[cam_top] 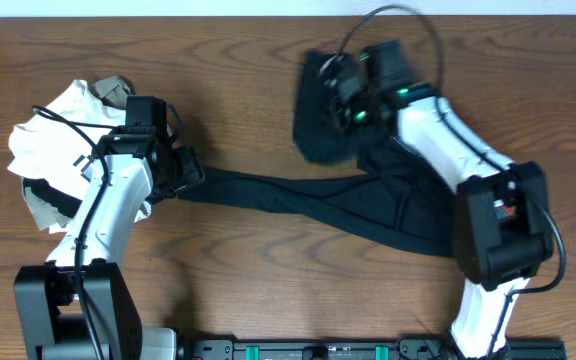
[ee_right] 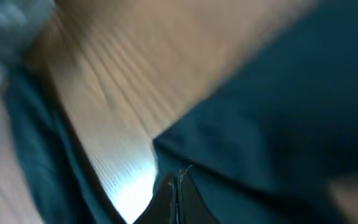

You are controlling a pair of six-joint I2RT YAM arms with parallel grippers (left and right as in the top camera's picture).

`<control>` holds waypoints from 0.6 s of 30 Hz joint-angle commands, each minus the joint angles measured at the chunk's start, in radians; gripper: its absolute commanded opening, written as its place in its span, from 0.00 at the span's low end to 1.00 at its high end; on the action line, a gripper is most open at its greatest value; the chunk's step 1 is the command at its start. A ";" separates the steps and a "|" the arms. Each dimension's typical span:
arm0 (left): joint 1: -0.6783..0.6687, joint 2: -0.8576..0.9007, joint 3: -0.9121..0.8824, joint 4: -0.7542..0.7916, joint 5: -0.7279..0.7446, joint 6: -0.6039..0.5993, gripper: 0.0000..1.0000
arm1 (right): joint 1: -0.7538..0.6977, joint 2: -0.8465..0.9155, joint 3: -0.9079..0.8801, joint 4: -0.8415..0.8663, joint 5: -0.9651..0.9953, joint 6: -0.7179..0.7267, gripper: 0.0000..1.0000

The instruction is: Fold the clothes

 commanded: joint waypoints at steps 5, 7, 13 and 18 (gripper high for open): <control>-0.002 0.001 0.001 0.018 0.000 0.009 0.69 | -0.087 -0.030 0.005 -0.146 0.680 0.232 0.10; -0.002 0.001 0.001 0.037 0.026 0.010 0.69 | -0.129 -0.038 0.005 -0.209 0.680 0.270 0.10; -0.020 0.001 0.001 0.198 0.202 0.058 0.77 | -0.254 -0.045 0.003 -0.442 0.577 0.397 0.09; -0.118 0.004 0.001 0.296 0.201 0.100 0.83 | -0.307 -0.045 -0.013 -0.596 0.491 0.391 0.08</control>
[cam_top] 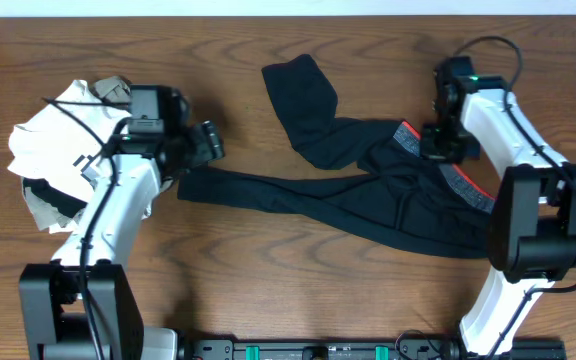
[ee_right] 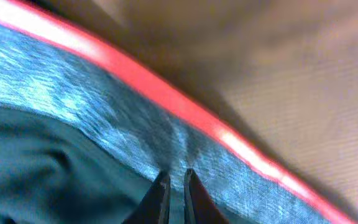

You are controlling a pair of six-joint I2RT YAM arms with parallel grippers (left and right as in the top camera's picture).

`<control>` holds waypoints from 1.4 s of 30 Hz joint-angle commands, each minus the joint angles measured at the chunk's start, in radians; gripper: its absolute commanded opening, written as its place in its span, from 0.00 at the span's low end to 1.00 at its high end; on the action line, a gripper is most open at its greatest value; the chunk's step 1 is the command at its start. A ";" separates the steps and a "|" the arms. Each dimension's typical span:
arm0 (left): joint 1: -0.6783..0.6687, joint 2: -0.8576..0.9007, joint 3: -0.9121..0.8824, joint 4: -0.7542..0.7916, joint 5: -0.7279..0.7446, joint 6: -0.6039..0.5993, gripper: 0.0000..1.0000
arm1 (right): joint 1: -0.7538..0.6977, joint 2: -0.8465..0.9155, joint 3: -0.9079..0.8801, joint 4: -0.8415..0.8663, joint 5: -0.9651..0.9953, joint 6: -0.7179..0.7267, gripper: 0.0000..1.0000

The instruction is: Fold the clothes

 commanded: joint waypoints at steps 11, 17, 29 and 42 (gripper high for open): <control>-0.187 0.138 0.002 0.238 0.081 -0.018 0.96 | -0.014 -0.036 -0.053 -0.143 -0.071 -0.025 0.08; -0.212 0.272 0.002 0.397 0.157 -0.081 0.96 | -0.024 -0.036 -0.197 -0.010 -0.086 -0.024 0.09; -0.298 0.434 0.002 0.669 0.183 -0.273 0.95 | -0.045 -0.036 -0.352 0.112 -0.086 -0.021 0.09; -0.349 0.503 0.002 0.731 0.183 -0.379 0.13 | -0.045 -0.036 -0.354 0.118 -0.086 -0.021 0.08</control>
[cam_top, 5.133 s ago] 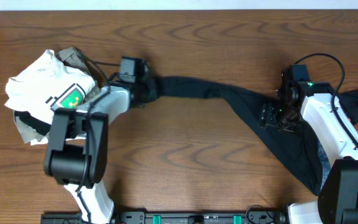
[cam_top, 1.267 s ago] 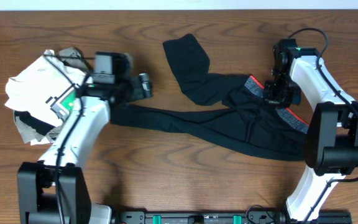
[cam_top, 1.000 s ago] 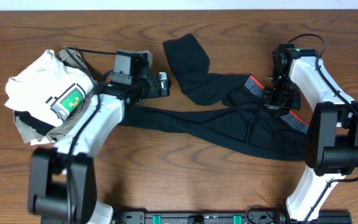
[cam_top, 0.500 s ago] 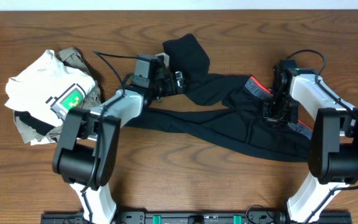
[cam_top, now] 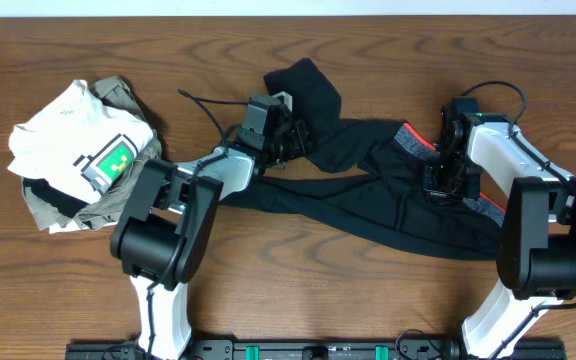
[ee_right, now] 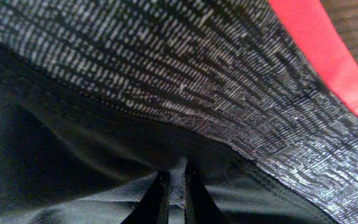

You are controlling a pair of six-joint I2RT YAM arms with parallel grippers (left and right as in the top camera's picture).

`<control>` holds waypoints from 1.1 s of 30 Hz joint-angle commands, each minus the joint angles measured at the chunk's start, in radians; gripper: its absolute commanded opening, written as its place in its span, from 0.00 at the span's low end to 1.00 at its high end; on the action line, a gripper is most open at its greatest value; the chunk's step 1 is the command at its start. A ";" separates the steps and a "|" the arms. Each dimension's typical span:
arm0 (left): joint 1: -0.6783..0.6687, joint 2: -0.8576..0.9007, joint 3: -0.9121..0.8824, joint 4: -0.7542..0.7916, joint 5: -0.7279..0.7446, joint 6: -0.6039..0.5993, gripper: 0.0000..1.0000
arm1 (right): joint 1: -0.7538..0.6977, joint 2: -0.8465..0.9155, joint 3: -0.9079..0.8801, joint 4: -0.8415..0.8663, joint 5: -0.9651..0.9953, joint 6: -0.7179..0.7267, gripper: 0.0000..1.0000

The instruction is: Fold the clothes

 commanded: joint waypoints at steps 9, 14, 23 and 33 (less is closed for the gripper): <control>0.105 -0.039 -0.014 -0.058 0.000 0.057 0.06 | -0.051 0.056 -0.055 0.001 0.008 -0.003 0.08; 0.230 -0.125 -0.015 -0.115 -0.075 0.070 0.06 | -0.118 0.056 -0.055 -0.008 0.008 -0.004 0.08; 0.376 -0.180 -0.015 -0.116 -0.117 0.009 0.06 | -0.202 0.056 -0.055 -0.043 0.039 -0.004 0.08; 0.386 -0.180 -0.015 -0.267 -0.113 -0.013 0.06 | -0.233 0.056 -0.056 -0.048 0.046 -0.003 0.07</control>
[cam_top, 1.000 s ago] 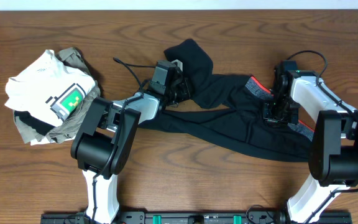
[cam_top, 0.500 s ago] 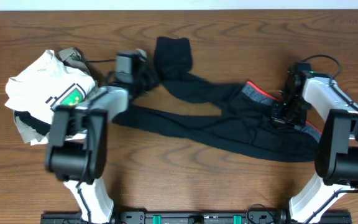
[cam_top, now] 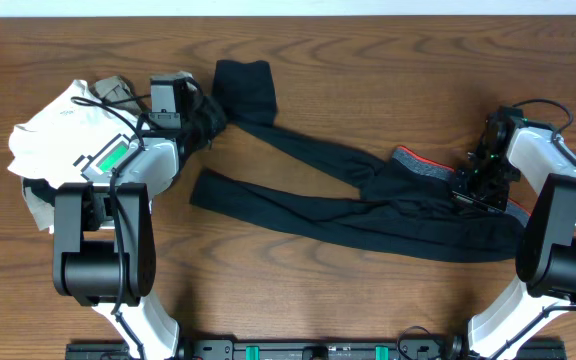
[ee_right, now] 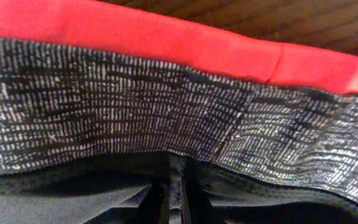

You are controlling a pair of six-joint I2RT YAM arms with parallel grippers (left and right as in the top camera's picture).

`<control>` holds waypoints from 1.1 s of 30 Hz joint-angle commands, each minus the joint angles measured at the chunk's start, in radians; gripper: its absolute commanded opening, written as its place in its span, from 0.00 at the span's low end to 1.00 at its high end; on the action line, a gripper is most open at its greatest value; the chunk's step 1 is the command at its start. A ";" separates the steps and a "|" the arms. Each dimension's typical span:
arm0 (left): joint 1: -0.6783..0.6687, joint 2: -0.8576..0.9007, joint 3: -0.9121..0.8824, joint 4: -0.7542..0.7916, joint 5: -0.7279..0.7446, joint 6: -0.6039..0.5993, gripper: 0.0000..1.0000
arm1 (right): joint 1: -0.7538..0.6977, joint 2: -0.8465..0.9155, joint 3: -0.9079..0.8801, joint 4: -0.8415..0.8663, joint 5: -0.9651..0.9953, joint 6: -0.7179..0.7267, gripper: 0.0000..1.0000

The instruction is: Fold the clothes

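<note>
Black leggings [cam_top: 368,205] lie stretched across the table, both legs running left. Their grey waistband [cam_top: 423,165] with a red edge [ee_right: 166,34] is at the right. My left gripper [cam_top: 211,118] sits at the far left against the upper leg's end [cam_top: 243,85] and appears shut on it; its fingers are hard to make out against the dark cloth. My right gripper [cam_top: 473,185] is at the waist, shut on a fold of black fabric [ee_right: 174,186] just under the waistband. The lower leg's end [cam_top: 206,185] lies free.
A pile of other clothes, topped by a white T-shirt [cam_top: 58,135] with a green print, lies at the far left beside my left arm. Bare wooden table [cam_top: 298,290] shows in front of the leggings and behind them.
My left gripper moved from the table's middle to the far left, and the upper leg's end went left with it. My right gripper shifted right with the waist. The leggings lie more stretched.
First my left gripper was at the lower leg's end and my right was at the bunched upper leg at the back. Then the right was at the waistband. Later the left was at the upper leg mid-table. Now that leg stretches left and the waist sits further right.
</note>
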 commanded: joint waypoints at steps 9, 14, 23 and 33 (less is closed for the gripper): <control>0.024 -0.048 -0.004 -0.332 0.118 0.119 0.06 | -0.063 0.054 -0.042 0.018 0.180 0.108 0.05; 0.024 -0.187 -0.004 -0.407 0.134 0.209 0.06 | -0.081 0.053 -0.042 0.038 0.150 0.074 0.04; -0.009 -0.342 -0.004 -0.411 0.019 0.214 0.06 | -0.007 -0.164 -0.016 0.082 -0.168 -0.124 0.12; -0.069 -0.327 -0.005 -0.450 -0.004 0.240 0.06 | 0.133 -0.385 0.001 0.182 -0.221 -0.198 0.60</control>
